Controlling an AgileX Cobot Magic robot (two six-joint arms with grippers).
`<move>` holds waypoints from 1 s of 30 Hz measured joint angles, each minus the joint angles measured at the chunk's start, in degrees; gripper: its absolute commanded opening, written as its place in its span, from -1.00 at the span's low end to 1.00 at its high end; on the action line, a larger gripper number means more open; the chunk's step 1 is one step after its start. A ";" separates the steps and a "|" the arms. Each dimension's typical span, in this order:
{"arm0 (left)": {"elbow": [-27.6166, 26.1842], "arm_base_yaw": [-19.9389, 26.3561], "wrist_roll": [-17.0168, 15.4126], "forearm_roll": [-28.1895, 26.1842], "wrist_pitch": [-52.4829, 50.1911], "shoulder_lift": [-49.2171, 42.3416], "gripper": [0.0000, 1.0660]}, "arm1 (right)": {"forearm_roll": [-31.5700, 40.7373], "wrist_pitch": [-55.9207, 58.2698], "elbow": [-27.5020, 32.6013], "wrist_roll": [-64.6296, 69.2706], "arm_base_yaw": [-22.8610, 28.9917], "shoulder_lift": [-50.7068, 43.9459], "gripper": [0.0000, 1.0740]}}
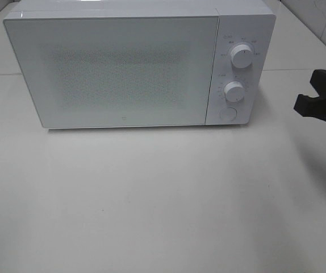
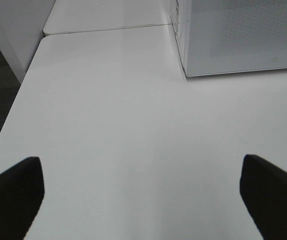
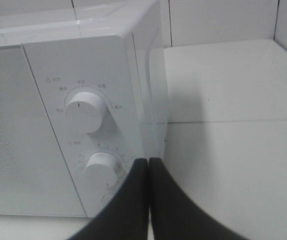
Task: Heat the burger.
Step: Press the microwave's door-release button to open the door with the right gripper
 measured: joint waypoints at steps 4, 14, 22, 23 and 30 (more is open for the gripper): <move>0.00 0.00 0.00 0.00 0.00 0.00 0.89 | -1.32 -0.97 -0.06 15.53 0.00 4.64 -1.00; 0.00 0.00 0.00 0.00 0.00 0.00 0.89 | -0.17 -8.14 0.06 49.27 5.73 14.67 -1.00; 0.00 0.00 0.00 0.00 0.00 0.00 0.89 | 8.02 -10.60 -2.86 59.42 12.43 22.63 -1.00; 0.00 0.00 0.00 0.00 0.00 0.00 0.89 | 8.02 -10.60 -2.86 59.42 12.43 22.63 -1.00; 0.00 0.00 0.00 0.00 0.00 0.00 0.89 | 12.43 -9.80 -9.57 65.72 15.13 28.88 -1.00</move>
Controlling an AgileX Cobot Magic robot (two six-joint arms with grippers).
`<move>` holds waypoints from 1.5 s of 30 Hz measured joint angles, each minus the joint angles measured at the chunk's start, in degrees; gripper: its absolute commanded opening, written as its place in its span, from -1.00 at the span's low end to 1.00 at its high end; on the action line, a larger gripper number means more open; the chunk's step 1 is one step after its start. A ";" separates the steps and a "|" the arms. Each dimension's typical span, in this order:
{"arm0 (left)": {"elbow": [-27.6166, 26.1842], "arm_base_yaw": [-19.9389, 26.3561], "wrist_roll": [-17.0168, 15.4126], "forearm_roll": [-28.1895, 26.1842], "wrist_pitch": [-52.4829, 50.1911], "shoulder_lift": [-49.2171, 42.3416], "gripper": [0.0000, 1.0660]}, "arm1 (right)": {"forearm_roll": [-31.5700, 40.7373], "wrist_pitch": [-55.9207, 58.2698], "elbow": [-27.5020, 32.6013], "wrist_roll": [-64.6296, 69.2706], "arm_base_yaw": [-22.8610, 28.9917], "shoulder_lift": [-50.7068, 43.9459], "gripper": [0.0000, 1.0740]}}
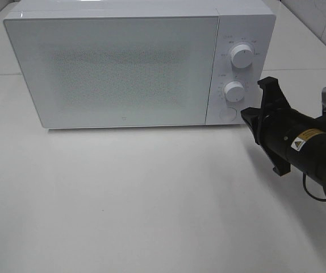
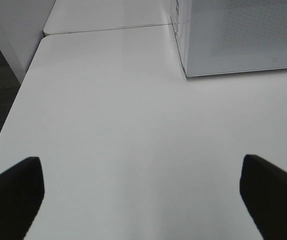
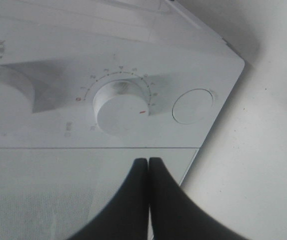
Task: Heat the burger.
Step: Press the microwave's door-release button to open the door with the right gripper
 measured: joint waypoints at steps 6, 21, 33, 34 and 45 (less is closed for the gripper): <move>0.00 0.00 0.00 0.00 0.00 0.00 0.89 | 2.52 2.92 -5.39 4.07 0.00 4.01 -1.00; 0.00 0.00 0.00 0.00 0.00 0.00 0.89 | 5.84 8.77 -13.69 6.88 0.06 10.14 -1.00; 0.00 0.00 0.00 0.00 0.00 0.00 0.89 | 6.59 9.57 -16.44 9.51 0.11 13.87 -1.00; 0.00 0.00 0.00 0.00 0.00 0.00 0.89 | 6.59 9.57 -16.44 9.51 0.11 13.87 -1.00; 0.00 0.00 0.00 0.00 0.00 0.00 0.89 | 6.93 9.63 -16.84 9.80 0.11 15.18 -1.00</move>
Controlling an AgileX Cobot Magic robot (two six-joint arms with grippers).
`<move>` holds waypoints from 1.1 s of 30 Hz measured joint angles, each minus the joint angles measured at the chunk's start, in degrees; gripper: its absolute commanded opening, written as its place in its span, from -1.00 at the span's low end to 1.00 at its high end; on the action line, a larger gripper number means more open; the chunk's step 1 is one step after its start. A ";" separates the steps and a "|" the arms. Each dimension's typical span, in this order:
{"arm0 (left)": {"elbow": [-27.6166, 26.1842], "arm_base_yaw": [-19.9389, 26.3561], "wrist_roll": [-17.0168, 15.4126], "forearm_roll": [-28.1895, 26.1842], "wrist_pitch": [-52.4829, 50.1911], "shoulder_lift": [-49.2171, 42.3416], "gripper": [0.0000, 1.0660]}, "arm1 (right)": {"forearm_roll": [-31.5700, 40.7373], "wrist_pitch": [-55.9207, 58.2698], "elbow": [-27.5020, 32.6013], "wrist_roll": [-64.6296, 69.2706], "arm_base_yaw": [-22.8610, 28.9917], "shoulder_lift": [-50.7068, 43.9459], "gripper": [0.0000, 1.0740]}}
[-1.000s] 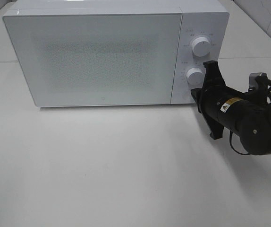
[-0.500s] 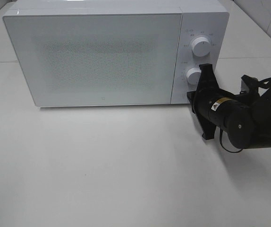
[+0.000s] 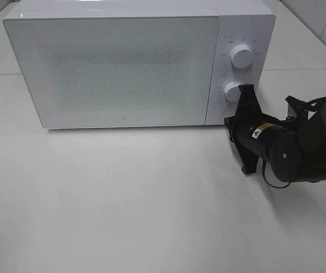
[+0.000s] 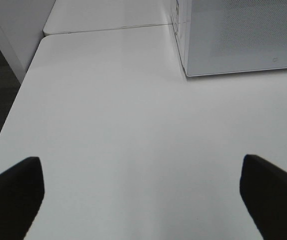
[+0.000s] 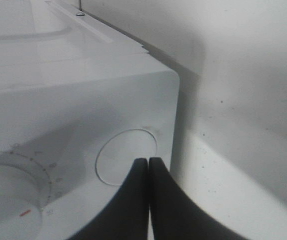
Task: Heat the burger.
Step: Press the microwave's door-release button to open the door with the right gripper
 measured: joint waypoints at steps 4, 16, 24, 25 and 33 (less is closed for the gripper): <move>0.00 0.00 0.00 0.00 0.00 0.00 0.89 | 0.06 0.00 -2.23 -0.34 0.00 0.17 -1.00; 0.00 0.00 0.00 0.00 0.00 0.00 0.89 | 0.11 -0.74 -3.09 -1.72 -0.34 1.38 -1.00; 0.00 0.00 0.00 0.00 0.00 0.00 0.89 | 0.29 -1.78 -3.27 -3.04 -0.29 1.72 -1.00; 0.00 0.00 0.00 0.00 0.00 0.00 0.89 | 0.29 -1.78 -3.27 -3.04 -0.29 1.72 -1.00; 0.00 0.00 0.00 0.00 0.00 0.00 0.89 | 0.86 -1.55 -3.72 -3.04 -0.29 1.83 -1.00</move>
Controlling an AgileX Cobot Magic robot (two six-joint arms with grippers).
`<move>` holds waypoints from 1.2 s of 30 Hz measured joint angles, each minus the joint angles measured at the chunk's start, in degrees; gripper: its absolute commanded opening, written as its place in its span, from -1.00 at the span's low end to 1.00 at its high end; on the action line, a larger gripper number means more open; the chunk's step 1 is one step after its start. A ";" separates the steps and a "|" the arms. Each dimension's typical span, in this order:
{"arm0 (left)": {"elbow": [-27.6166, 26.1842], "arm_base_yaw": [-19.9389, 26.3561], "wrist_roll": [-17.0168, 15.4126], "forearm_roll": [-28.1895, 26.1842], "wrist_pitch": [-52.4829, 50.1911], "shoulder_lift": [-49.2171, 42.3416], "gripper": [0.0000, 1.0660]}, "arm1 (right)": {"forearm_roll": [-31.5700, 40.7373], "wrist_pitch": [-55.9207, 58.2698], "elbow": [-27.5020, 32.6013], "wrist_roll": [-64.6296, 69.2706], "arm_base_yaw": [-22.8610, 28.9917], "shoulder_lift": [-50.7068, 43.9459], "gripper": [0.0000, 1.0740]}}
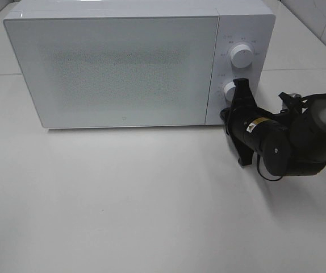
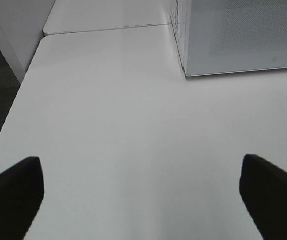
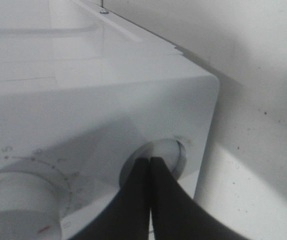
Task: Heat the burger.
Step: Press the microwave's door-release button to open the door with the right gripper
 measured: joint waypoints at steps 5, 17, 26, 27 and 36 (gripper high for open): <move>0.00 0.00 0.00 0.00 0.00 0.00 0.89 | 0.69 1.15 -0.74 -0.23 0.17 0.00 -1.00; 0.00 0.00 0.00 0.00 0.00 0.00 0.89 | 2.23 3.61 -2.75 -1.43 0.23 0.63 -1.00; 0.00 0.00 0.00 0.00 0.00 0.00 0.89 | 2.23 3.72 -2.81 -1.55 0.23 0.63 -1.00; 0.00 0.00 0.00 0.00 0.00 0.00 0.89 | 2.23 3.72 -2.81 -1.55 0.23 0.63 -1.00; 0.00 0.00 0.00 0.00 0.00 0.00 0.89 | 2.64 4.98 -3.04 -0.46 0.40 0.52 -1.00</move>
